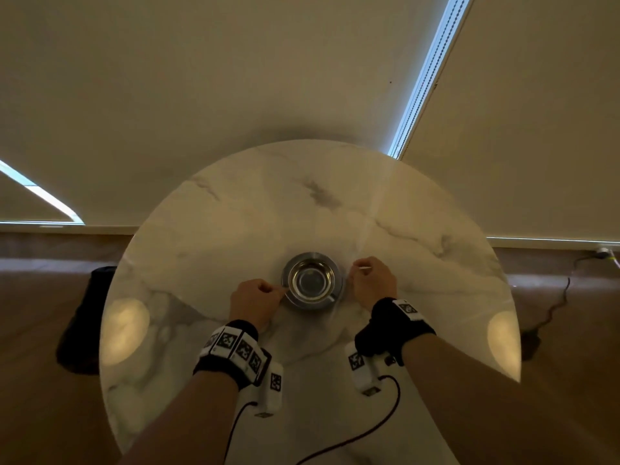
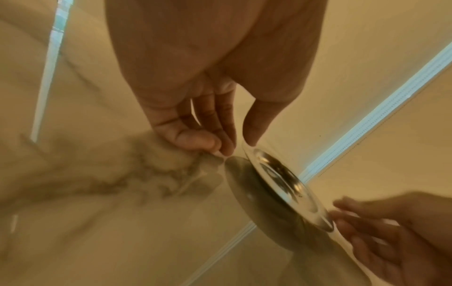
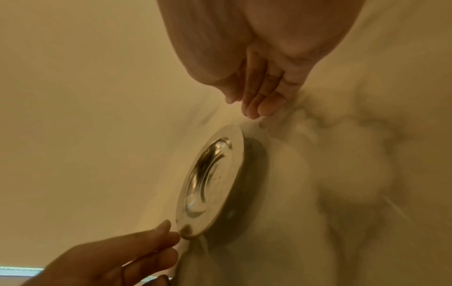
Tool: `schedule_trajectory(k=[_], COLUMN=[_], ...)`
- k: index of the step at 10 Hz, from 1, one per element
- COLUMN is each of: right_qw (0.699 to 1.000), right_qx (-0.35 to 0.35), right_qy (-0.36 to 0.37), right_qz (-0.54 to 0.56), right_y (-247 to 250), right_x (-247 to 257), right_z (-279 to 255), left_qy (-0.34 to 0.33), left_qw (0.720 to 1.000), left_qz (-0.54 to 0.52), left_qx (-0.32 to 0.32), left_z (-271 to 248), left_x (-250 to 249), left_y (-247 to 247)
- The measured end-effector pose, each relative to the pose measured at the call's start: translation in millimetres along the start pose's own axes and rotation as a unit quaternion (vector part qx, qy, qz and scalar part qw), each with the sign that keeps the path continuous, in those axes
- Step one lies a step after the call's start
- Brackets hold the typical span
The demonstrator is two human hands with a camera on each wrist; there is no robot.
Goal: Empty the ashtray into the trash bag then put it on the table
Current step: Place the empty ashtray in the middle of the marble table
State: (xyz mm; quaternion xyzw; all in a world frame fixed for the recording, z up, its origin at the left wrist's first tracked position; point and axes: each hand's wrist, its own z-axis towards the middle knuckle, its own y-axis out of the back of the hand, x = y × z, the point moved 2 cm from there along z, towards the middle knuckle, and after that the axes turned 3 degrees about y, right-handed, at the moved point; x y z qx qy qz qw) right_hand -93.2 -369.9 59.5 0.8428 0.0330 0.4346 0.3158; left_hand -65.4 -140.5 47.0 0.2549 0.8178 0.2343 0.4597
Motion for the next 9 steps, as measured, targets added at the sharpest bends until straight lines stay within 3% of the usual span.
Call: schedule_trajectory(k=[2, 6, 8, 9], right_qw=[0.997, 0.997, 0.995, 0.986], right_qx=[0.063, 0.064, 0.084, 0.113], right_qy=[0.010, 0.008, 0.025, 0.047], right_qz=[-0.039, -0.036, -0.044, -0.117], right_y=[3.7, 0.6, 14.4, 33.8], right_x=[-7.6, -4.3, -20.1, -40.7], right_z=[-11.6, -7.0, -9.3, -23.1], left_qy=[-0.004, -0.001, -0.012, -0.041], left_qw=[1.000, 0.999, 0.998, 0.999], left_qz=[-0.028, -0.045, -0.066, 0.017], left_qx=[-0.012, -0.021, 0.021, 0.026], left_z=[4.2, 6.9, -2.1, -24.5], left_x=[-9.8, -17.8, 15.4, 51.2], left_y=[-2.1, -7.6, 5.4, 20.9])
